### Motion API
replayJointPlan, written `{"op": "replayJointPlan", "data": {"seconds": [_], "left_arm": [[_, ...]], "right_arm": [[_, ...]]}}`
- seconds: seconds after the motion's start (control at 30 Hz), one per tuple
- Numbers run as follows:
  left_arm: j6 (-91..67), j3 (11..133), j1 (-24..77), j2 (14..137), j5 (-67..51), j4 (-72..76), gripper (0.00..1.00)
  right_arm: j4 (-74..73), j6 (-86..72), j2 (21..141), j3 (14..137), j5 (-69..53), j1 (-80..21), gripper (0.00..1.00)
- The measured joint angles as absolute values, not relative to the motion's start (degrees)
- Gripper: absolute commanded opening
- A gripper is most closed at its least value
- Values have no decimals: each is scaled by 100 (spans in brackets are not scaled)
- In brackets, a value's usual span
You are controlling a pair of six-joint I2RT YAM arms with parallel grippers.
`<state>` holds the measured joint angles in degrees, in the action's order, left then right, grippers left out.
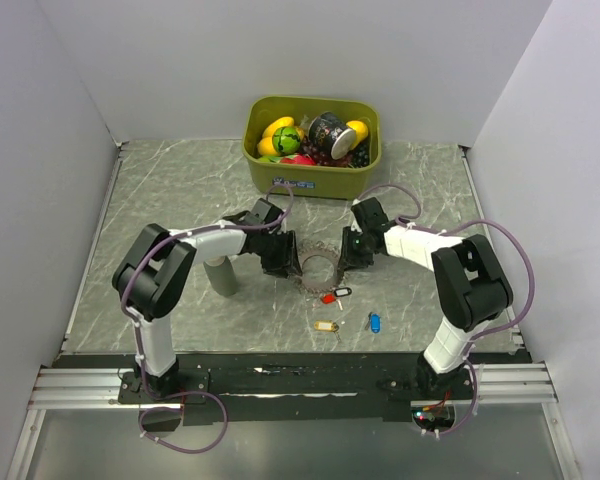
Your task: Put the keys on the keyring
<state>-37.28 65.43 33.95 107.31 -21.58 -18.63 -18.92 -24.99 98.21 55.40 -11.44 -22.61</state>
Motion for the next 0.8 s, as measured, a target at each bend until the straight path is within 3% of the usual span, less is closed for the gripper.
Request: {"op": "replayJointPlan", "data": {"seconds": [0.13,0.23,0.8], "left_arm": [[-3732,6759,3430,10951,-2180,-1787,34],[-3704,6938,3406,11098,-2143,-1929,30],[-3109,8794,3411,12130,-1573,-2628,34]], "right_arm": [[-1837,-2499,9824,5516,-1166,-2263,15],[-1747,-2504,9778,5417,-1146,-2222,13],[-1614,-2709,9236,4746,-1559,-2298,9]]}}
